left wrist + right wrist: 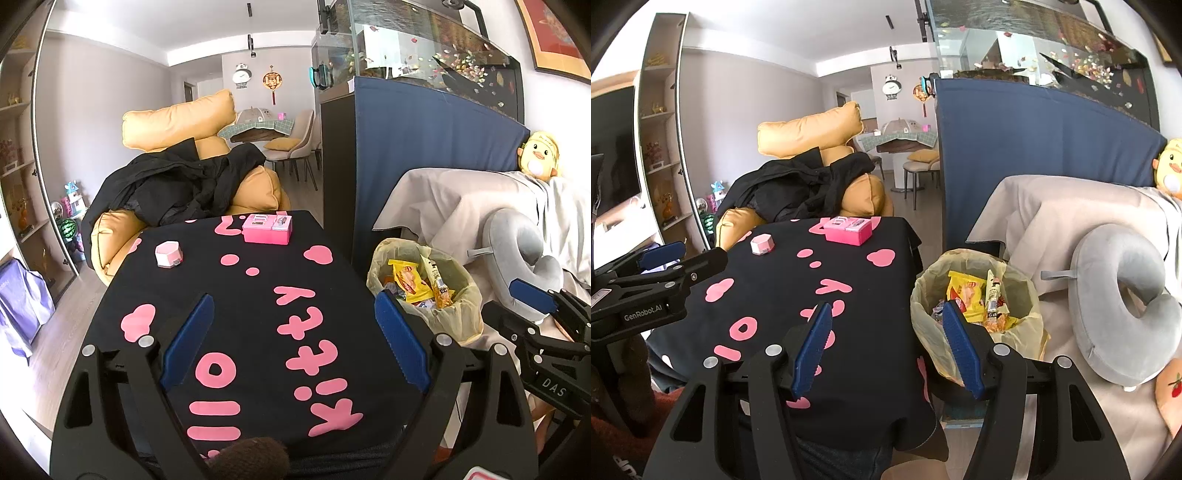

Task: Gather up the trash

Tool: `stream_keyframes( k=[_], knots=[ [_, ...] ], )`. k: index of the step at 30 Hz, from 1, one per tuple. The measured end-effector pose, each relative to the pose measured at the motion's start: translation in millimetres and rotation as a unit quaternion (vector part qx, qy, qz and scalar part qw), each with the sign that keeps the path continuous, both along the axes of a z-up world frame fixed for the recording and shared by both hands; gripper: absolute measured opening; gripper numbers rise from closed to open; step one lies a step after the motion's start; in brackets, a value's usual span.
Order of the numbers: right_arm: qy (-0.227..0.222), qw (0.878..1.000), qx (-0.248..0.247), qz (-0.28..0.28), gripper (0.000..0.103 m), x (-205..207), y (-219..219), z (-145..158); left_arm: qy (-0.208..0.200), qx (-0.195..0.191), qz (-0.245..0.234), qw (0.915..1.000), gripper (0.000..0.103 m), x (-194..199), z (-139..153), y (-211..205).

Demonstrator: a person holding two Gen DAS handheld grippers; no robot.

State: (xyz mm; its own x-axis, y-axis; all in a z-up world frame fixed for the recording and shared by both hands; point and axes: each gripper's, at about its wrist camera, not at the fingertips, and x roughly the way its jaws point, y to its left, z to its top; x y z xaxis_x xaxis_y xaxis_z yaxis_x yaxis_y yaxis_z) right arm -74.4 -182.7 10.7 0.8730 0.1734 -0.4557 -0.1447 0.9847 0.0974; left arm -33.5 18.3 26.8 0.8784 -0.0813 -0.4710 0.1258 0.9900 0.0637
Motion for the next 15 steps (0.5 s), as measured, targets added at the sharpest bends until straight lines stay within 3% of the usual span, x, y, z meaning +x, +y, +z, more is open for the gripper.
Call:
stream_keyframes(
  k=[15],
  knots=[
    [0.000, 1.000, 0.001, 0.001, 0.059, 0.8, -1.1, 0.1, 0.000, 0.000, 0.000, 1.0000, 0.085, 0.3, -0.3, 0.7]
  ],
)
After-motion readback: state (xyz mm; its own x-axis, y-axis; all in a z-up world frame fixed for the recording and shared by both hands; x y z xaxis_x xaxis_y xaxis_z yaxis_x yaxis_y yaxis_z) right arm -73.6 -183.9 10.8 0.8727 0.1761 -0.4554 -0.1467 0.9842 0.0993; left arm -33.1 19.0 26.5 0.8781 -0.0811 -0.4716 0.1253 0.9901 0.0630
